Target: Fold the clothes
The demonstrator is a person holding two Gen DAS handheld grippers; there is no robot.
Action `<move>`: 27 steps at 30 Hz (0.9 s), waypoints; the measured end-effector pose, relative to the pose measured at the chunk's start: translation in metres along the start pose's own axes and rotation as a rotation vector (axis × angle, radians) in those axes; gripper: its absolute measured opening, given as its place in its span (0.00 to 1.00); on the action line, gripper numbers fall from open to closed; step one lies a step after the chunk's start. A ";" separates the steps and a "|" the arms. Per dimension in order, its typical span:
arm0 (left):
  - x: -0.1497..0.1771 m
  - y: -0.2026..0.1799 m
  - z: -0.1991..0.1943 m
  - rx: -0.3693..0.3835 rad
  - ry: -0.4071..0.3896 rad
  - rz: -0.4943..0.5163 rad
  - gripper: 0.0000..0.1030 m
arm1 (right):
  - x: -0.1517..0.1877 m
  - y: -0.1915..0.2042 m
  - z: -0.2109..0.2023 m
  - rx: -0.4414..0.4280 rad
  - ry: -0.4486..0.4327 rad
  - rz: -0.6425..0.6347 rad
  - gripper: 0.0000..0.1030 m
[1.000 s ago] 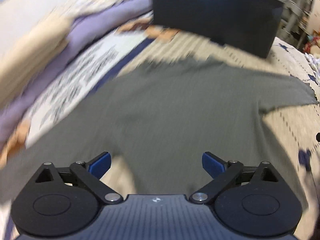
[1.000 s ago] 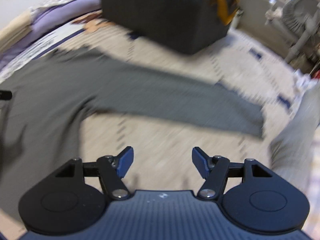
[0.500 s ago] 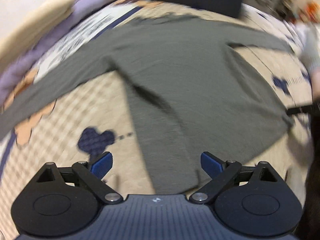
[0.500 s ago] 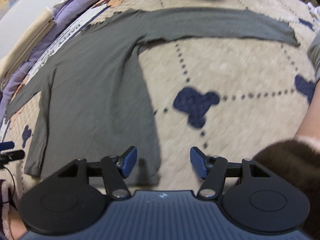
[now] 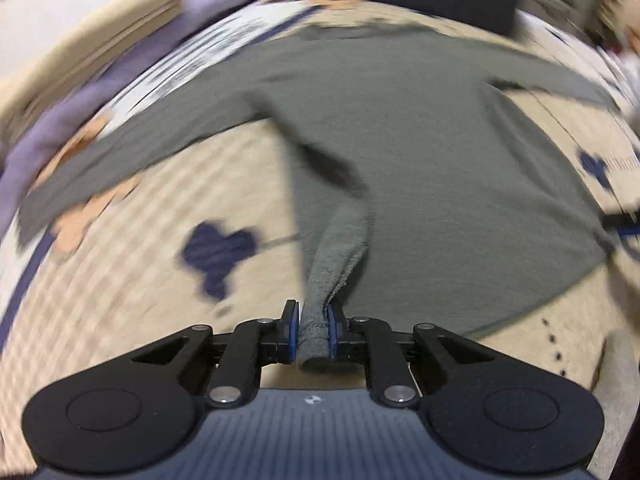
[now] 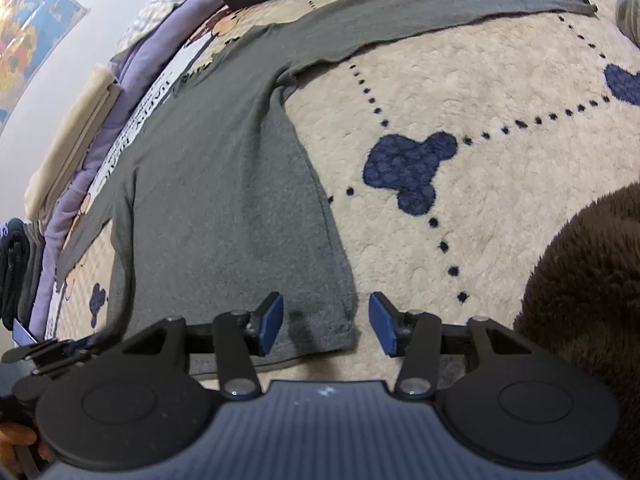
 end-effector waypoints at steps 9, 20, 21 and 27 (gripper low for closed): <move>0.019 0.077 0.009 0.108 0.142 -0.536 0.49 | -0.001 -0.008 0.001 -0.018 -0.006 0.078 0.49; 0.017 0.071 0.012 0.142 0.169 -0.493 0.08 | 0.004 -0.013 0.011 -0.056 0.065 0.143 0.08; 0.017 0.070 0.010 0.149 0.174 -0.484 0.07 | 0.003 -0.012 0.008 -0.059 0.063 0.134 0.07; 0.019 0.064 0.007 0.208 0.225 -0.436 0.07 | -0.009 -0.005 -0.023 -0.067 0.018 0.072 0.05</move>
Point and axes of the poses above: each gripper's, at about its wrist camera, not at the fingertips, and z roughly the way its jaws point, y to its left, x to its underside, the point moved 7 cm from there along z, roughly the way its jaws point, and after that the axes turned 11 degrees about -y, right-handed, at the moved point
